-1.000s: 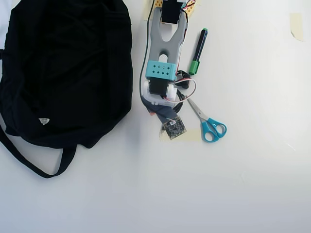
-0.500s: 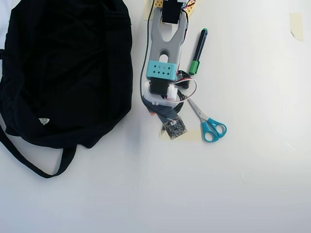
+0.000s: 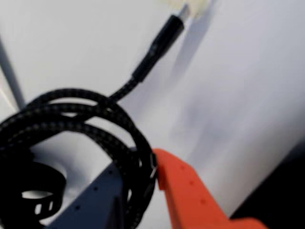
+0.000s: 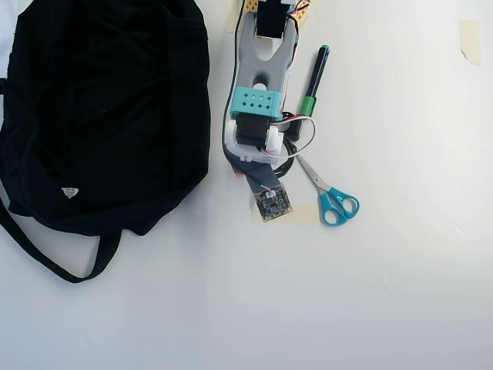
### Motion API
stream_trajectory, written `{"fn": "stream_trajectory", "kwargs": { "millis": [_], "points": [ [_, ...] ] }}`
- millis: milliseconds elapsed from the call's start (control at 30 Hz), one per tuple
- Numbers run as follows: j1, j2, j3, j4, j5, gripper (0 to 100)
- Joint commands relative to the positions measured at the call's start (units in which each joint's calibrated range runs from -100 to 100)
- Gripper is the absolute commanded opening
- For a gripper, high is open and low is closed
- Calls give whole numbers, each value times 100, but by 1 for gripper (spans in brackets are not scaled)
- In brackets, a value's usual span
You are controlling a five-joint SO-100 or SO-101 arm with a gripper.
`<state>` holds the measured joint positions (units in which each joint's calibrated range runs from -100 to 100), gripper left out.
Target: Put the cable into the black bag
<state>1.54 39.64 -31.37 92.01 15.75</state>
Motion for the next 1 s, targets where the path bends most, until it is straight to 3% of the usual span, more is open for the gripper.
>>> {"fn": "stream_trajectory", "kwargs": {
  "millis": [0, 300, 500, 967],
  "points": [
    [-184, -230, -691, 265, -233, 2],
    [-446, -230, -1481, 747, -1030, 2],
    [-558, -587, -1383, 756, -1255, 2],
    [-640, -2736, 1142, 738, -1523, 2]
  ]
}}
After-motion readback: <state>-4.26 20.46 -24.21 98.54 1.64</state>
